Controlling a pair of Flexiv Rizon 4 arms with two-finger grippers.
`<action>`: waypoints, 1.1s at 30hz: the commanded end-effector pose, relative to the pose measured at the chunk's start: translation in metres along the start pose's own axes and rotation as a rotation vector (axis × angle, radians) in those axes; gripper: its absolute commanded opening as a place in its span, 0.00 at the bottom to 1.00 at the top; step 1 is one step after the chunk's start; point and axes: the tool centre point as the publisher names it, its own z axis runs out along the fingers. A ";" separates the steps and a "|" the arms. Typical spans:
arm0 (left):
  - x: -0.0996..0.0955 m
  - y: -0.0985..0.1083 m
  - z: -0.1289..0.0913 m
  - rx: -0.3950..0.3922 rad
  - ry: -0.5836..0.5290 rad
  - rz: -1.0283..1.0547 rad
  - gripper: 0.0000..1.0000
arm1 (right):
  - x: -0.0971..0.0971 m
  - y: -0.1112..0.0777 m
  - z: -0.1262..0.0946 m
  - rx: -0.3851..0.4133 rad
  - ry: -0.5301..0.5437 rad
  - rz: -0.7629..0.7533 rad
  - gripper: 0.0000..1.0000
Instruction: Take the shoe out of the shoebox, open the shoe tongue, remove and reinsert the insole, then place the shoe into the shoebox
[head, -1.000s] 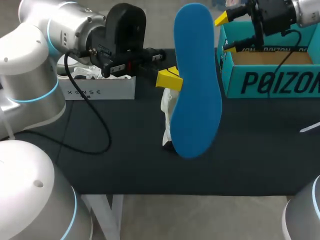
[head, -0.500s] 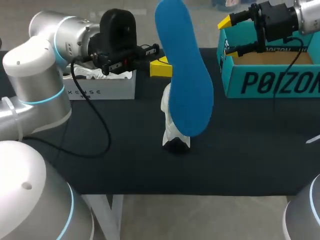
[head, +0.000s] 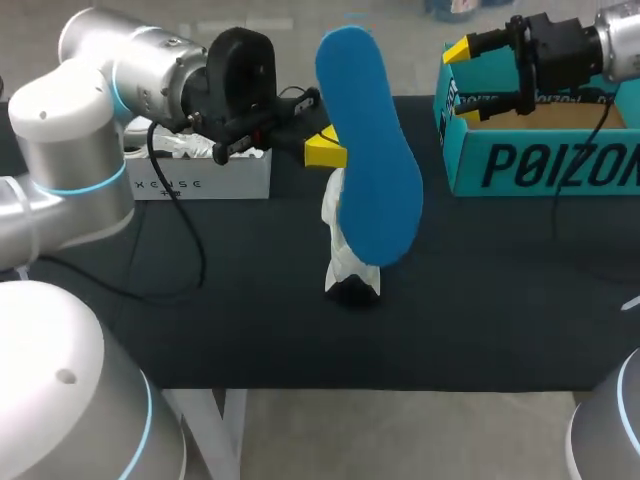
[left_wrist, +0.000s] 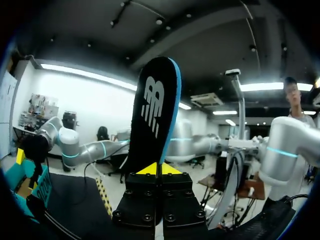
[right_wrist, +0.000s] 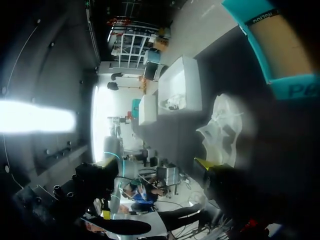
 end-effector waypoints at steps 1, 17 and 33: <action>-0.022 -0.001 -0.026 -0.464 0.019 0.449 0.00 | -0.001 0.003 0.004 0.006 0.002 0.001 1.00; -0.048 0.021 -0.048 -0.966 0.080 0.966 0.00 | -0.007 -0.005 0.004 0.012 0.020 0.020 1.00; -0.067 0.023 -0.063 -1.069 0.000 1.193 0.00 | -0.010 -0.013 0.001 0.006 0.025 0.035 1.00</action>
